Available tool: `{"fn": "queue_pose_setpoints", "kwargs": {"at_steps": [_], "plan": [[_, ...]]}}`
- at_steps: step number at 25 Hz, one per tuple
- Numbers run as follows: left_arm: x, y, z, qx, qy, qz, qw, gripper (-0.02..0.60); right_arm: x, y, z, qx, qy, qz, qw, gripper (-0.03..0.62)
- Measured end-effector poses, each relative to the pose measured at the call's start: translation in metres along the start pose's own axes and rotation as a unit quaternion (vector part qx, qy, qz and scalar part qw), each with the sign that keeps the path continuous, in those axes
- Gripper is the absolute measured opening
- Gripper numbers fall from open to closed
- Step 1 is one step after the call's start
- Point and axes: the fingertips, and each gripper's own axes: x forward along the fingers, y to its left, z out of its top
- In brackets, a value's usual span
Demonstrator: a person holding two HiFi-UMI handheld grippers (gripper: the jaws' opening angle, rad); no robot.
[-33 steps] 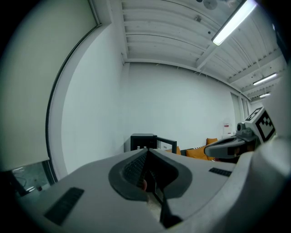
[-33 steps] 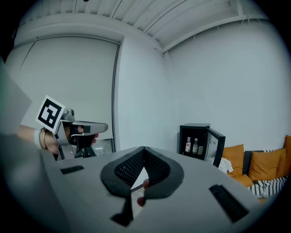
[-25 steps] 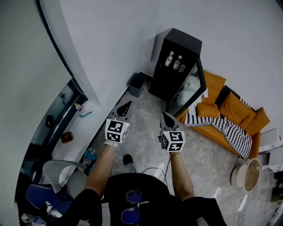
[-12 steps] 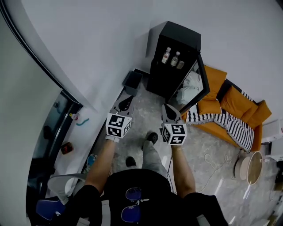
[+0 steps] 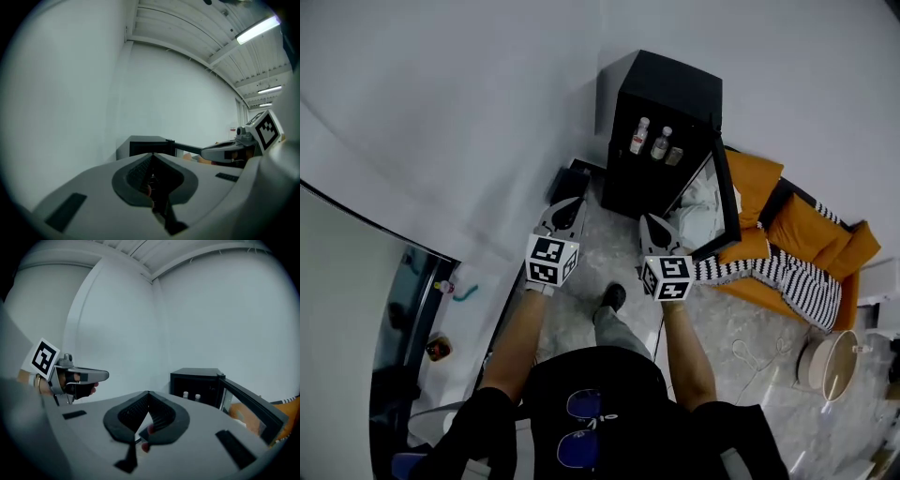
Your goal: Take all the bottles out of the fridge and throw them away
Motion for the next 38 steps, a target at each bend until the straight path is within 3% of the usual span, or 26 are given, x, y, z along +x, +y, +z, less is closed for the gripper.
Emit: {"fn": "queue_pose_setpoints", "kwargs": {"at_steps": [9,16,27,38], "plan": [[0.144,0.02,0.018,0.005,0.018,-0.004,0.9998,-0.002,0.098,-0.101,0.026,0.012,0.01,0.012,1.0,0.002],[0.211,0.024,0.026,0.011,0.027,-0.008,0.9995,-0.002,0.143,-0.146,0.033,0.024,0.017,0.021,0.999,0.002],[0.255,0.033,0.024,0.01,0.037,-0.037,0.9986,-0.002,0.177,-0.168,0.036,0.045,0.011,0.007,0.999,0.002],[0.273,0.082,0.013,-0.002,0.048,-0.074,0.9961,-0.002,0.232,-0.159,0.028,0.034,0.026,-0.024,0.999,0.002]]}}
